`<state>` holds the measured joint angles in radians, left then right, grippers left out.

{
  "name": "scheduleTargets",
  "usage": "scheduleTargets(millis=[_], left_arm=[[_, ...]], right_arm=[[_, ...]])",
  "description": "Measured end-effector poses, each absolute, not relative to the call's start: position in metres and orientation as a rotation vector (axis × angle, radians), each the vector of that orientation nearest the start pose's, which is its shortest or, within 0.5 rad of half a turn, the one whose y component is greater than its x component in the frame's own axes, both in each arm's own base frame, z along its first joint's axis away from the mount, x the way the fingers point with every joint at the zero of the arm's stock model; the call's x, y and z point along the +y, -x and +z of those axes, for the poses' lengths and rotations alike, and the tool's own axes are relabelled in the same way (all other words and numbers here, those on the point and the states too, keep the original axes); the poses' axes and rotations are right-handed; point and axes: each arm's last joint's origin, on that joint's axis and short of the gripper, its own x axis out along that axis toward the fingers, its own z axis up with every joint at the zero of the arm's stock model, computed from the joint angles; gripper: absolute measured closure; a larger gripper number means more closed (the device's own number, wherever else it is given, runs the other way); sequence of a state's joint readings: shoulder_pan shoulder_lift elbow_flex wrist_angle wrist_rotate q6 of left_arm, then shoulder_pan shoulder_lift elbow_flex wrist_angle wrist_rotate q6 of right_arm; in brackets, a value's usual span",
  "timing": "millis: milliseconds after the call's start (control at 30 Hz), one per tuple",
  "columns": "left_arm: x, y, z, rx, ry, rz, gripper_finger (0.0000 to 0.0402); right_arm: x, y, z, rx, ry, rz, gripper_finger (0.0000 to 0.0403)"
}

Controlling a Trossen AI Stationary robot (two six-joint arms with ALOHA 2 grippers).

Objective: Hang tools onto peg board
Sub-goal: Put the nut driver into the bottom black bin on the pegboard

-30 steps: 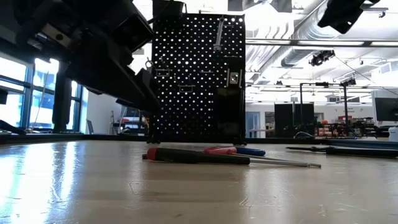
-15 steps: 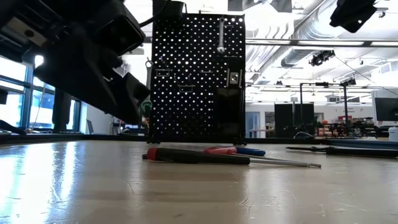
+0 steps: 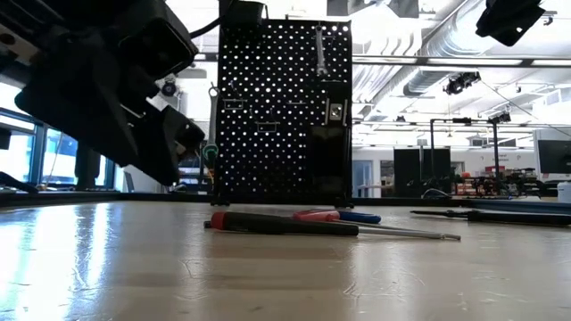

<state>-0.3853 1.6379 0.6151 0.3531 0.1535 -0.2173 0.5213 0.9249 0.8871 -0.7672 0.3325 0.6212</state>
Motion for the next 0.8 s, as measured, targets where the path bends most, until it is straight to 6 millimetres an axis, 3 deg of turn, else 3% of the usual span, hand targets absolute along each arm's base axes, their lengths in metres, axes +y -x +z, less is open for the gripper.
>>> scheduleTargets(millis=[800], left_arm=[[-0.135,-0.255,0.124,0.805,0.135,-0.453,0.0229]], right_arm=[[0.088,-0.163,0.287,0.8,-0.218,-0.052,0.0295]])
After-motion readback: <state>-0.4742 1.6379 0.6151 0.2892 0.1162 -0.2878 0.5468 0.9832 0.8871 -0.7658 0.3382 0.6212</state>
